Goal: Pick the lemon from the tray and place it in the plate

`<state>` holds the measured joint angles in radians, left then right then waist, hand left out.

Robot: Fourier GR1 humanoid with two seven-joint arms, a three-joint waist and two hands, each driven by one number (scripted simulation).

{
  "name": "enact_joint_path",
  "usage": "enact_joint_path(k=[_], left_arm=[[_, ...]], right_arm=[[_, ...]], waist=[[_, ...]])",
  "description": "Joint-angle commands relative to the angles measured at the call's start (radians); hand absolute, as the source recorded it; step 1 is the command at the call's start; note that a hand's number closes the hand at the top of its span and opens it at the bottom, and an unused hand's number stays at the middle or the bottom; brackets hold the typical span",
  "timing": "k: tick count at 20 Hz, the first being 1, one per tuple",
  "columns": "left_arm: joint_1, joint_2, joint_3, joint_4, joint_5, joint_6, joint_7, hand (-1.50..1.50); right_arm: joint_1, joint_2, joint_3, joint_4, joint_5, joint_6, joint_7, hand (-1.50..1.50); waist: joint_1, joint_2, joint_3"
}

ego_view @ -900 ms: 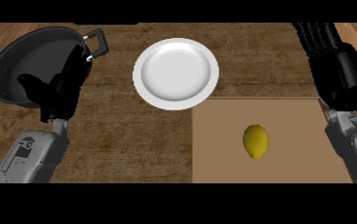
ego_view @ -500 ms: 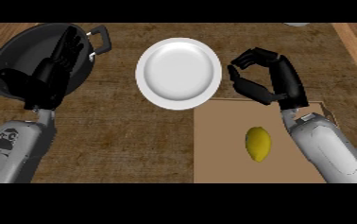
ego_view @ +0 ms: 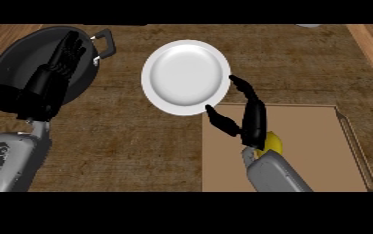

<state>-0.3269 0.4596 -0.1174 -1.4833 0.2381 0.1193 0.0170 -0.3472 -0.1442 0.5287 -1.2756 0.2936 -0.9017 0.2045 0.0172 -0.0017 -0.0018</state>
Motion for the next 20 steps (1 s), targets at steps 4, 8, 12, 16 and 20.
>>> enact_joint_path(k=[4,8,12,16,20], left_arm=[[0.023,0.034,0.064,-0.068,0.033,-0.033,0.056,0.0],[0.07,-0.001,0.033,-0.074,-0.014,-0.002,0.018,0.0],[0.064,0.021,0.047,-0.071,-0.015,0.001,0.035,0.0],[0.069,0.02,0.046,-0.068,-0.008,-0.008,0.046,0.0],[0.073,0.019,0.054,-0.084,0.011,-0.023,0.048,0.0]], right_arm=[[0.096,0.061,0.061,-0.114,0.302,-0.187,0.097,-1.5],[0.043,0.005,-0.003,-0.168,0.519,0.056,0.416,-1.5],[0.042,-0.07,-0.014,-0.189,0.505,0.322,0.612,-1.5],[0.002,-0.088,0.0,-0.212,0.495,0.581,0.831,-1.5],[-0.012,-0.085,0.02,-0.285,0.42,0.822,1.016,-1.5]], waist=[[-0.027,-0.007,0.0],[-0.041,-0.011,-0.003],[-0.066,-0.022,-0.007],[-0.052,-0.018,-0.006],[-0.047,-0.017,-0.004]])
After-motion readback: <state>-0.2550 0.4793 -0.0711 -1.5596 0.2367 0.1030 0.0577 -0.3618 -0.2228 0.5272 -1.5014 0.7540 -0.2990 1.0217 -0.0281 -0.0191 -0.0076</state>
